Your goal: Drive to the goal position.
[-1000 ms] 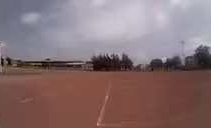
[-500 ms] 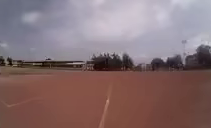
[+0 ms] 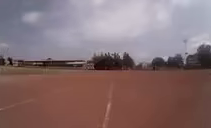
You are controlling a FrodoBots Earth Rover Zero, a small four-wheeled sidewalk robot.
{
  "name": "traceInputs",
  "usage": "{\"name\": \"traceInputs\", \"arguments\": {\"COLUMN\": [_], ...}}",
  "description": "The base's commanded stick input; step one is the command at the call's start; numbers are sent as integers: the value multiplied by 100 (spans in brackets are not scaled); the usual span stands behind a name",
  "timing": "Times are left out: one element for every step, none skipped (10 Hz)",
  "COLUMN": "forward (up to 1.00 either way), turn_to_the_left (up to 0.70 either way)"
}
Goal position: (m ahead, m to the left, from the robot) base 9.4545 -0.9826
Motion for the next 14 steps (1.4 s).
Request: {"name": "traceInputs", "arguments": {"forward": [63,63,63,63,63,63,63,63,63,63,63,63,63,63], "turn_to_the_left": [0,0,0,0,0,-4,-8,-12,-16,-20,-24,-28,-30,-26]}}
